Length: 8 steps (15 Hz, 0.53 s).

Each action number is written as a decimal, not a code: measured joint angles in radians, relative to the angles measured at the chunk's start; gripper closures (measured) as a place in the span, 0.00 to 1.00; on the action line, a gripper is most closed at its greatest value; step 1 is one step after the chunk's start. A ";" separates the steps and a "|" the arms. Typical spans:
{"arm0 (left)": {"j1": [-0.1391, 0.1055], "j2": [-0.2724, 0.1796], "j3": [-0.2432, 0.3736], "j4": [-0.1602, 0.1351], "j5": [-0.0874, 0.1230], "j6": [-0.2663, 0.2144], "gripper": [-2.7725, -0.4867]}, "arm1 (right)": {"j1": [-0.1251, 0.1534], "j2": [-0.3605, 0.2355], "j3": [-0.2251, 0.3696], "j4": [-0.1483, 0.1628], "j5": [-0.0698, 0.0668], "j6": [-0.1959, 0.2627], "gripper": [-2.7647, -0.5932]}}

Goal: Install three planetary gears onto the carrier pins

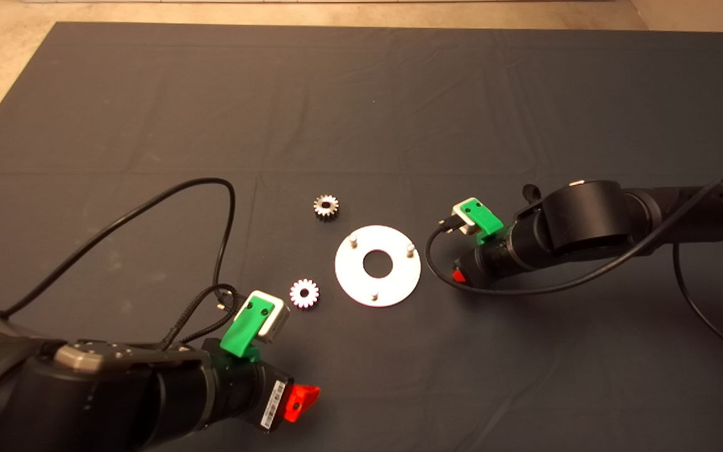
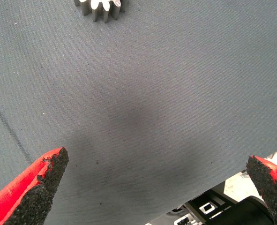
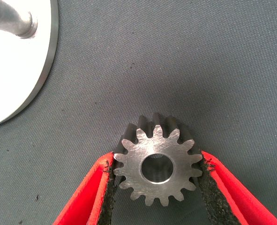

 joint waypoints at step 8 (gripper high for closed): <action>0.000 0.000 0.000 0.000 0.000 0.000 0.01 | 0.000 0.000 0.000 0.000 0.000 0.000 0.77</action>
